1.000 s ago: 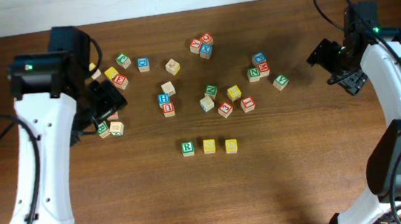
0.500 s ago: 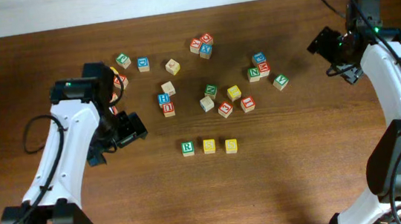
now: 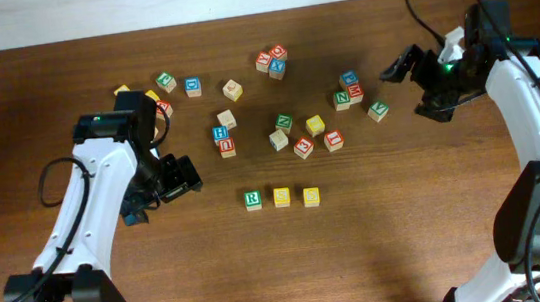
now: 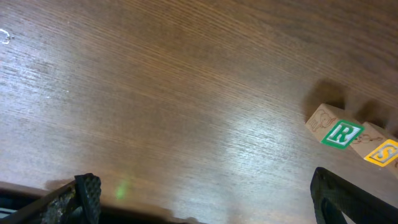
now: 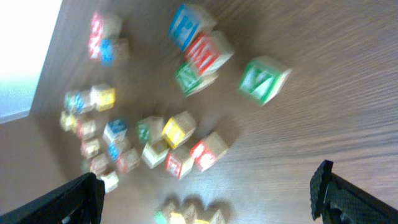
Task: Spell out RSS
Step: 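Move both grippers down to opposite ends of the block row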
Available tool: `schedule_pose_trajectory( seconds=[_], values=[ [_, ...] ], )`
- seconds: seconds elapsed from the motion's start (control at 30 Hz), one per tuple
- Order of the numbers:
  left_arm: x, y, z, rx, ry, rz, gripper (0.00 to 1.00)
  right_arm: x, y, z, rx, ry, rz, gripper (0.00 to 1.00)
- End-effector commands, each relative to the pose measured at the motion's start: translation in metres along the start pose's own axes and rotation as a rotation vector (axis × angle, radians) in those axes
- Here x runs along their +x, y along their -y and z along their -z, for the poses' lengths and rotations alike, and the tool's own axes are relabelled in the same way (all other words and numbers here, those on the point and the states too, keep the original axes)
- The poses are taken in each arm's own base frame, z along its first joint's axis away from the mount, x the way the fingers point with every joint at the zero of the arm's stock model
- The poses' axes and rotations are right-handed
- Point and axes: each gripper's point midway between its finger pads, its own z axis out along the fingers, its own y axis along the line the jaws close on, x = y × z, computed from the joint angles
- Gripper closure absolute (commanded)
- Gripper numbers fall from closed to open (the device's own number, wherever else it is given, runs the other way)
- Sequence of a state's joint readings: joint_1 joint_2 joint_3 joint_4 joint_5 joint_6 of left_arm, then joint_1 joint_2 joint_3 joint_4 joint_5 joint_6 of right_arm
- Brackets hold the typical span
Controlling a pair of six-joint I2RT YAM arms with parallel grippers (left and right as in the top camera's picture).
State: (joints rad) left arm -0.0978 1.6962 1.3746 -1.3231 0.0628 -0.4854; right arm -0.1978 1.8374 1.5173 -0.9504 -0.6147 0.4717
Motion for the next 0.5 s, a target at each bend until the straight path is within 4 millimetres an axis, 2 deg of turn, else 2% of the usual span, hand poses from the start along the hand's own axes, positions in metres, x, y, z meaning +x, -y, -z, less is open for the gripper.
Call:
schedule_pose_trajectory(
  seconds=[0.0, 0.07, 0.13, 0.2, 0.3, 0.33, 0.37, 0.4, 0.47],
  values=[
    [0.002, 0.001, -0.003, 0.007, -0.014, -0.020, 0.01, 0.018, -0.006, 0.027, 0.020, 0.003, 0.116, 0.02],
    [0.002, 0.001, -0.003, 0.006, -0.015, -0.021, 0.01, 0.027, -0.001, 0.048, 0.094, 0.042, 0.158, 0.02],
    [0.001, 0.002, -0.003, 0.010, -0.008, -0.021, 0.01, 0.051, -0.011, 0.077, 0.099, 0.052, 0.289, 0.02],
    [-0.001, 0.003, -0.003, 0.013, -0.002, -0.021, 0.01, 0.072, -0.015, 0.095, 0.102, 0.045, 0.370, 0.02],
    [-0.002, 0.004, -0.003, 0.017, 0.004, -0.021, 0.01, 0.104, -0.006, 0.118, 0.165, 0.022, 0.418, 0.01],
    [-0.003, 0.004, -0.003, 0.019, 0.008, -0.021, 0.02, 0.109, -0.005, 0.120, 0.171, 0.016, 0.417, 0.11],
    [-0.004, 0.005, -0.003, 0.020, 0.011, -0.022, 0.09, 0.113, -0.003, 0.119, 0.179, 0.009, 0.417, 0.20],
    [-0.005, 0.005, -0.003, 0.022, 0.015, -0.021, 0.14, 0.116, 0.000, 0.117, 0.188, -0.005, 0.417, 0.25],
    [-0.005, 0.005, -0.003, 0.023, 0.017, -0.021, 0.34, 0.128, 0.008, 0.101, 0.197, -0.069, 0.411, 0.34]
  ],
)
